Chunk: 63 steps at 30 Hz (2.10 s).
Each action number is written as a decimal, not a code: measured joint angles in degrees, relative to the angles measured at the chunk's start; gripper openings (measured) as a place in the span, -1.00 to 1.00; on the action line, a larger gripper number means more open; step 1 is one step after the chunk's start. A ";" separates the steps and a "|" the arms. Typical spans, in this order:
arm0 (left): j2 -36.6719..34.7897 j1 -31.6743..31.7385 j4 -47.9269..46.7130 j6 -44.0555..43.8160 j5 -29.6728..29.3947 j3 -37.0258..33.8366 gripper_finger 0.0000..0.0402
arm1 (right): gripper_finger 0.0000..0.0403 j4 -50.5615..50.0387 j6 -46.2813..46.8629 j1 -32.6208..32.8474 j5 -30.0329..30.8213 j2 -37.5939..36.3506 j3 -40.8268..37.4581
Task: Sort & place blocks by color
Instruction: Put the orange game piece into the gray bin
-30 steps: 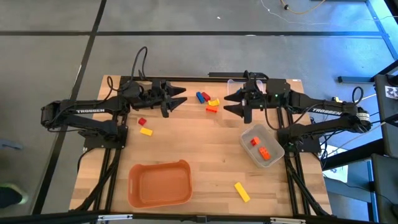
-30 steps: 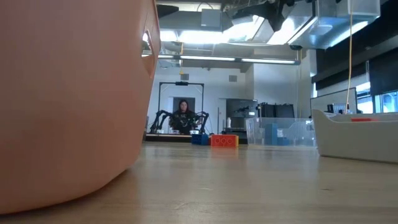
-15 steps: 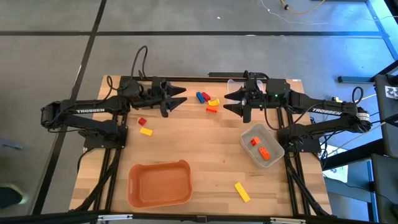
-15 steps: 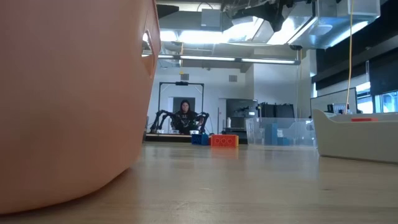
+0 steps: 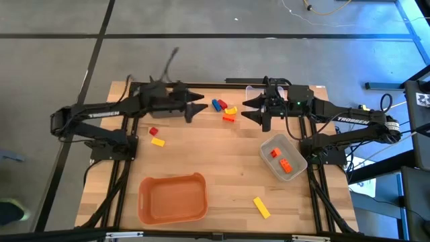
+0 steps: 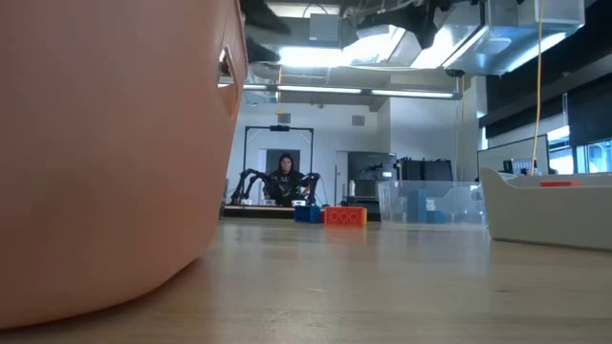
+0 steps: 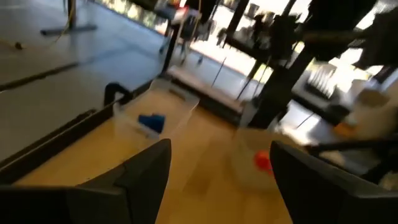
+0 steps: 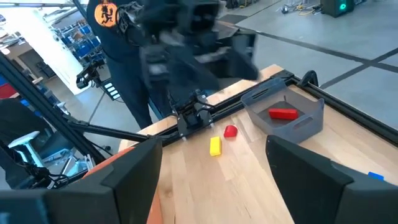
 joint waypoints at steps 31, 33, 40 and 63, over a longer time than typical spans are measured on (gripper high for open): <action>49.21 0.93 -2.80 32.85 -3.87 17.19 0.32 | 0.43 1.55 3.18 0.00 7.67 0.00 -0.02; 49.91 0.91 -1.75 32.77 -4.26 17.16 0.32 | 0.43 1.55 3.75 0.00 8.24 0.00 -0.02; 49.80 0.61 2.38 33.02 -3.23 17.12 0.31 | 0.43 1.51 4.64 0.00 8.98 0.00 -0.02; 41.17 -1.99 -4.58 26.73 -3.37 17.11 -0.60 | 0.43 1.42 3.63 0.02 9.00 0.00 -0.02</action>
